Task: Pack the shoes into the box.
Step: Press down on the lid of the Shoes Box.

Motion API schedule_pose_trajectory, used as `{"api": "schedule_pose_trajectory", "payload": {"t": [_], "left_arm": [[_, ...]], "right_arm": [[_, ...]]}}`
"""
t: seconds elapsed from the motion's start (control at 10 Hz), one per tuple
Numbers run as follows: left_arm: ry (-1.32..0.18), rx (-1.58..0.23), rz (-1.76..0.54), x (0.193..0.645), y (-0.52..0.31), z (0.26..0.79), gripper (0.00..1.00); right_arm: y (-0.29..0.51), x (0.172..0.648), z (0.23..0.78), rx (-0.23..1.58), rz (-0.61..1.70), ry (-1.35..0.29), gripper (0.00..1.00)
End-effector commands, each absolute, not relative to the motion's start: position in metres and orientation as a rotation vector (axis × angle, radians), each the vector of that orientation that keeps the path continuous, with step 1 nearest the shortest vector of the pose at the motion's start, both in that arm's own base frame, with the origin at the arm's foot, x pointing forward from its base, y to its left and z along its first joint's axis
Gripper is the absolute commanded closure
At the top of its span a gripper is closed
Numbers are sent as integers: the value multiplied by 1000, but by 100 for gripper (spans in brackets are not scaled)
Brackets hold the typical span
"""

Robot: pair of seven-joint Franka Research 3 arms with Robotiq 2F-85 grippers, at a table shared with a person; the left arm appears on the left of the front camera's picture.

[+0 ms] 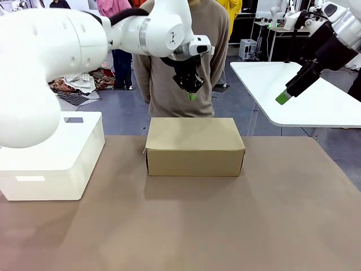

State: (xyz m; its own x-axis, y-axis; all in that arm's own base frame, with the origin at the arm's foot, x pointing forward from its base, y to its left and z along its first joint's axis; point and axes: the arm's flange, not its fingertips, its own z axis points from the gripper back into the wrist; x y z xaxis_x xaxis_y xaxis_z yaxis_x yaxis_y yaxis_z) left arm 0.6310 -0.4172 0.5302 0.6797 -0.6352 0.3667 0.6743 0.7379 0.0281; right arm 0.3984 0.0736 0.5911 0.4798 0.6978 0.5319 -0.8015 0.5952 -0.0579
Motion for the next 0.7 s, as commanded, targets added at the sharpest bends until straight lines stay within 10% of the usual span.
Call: {"api": "schedule_pose_trajectory", "payload": {"t": [0.0, 0.6], "left_arm": [[-383, -72, -706, 587, -386, 512, 100], [-381, -98, -733, 611, -405, 531, 100]], "right_arm": [[74, 401, 593, 191, 920, -551, 0], [74, 401, 593, 191, 920, -551, 0]]}}
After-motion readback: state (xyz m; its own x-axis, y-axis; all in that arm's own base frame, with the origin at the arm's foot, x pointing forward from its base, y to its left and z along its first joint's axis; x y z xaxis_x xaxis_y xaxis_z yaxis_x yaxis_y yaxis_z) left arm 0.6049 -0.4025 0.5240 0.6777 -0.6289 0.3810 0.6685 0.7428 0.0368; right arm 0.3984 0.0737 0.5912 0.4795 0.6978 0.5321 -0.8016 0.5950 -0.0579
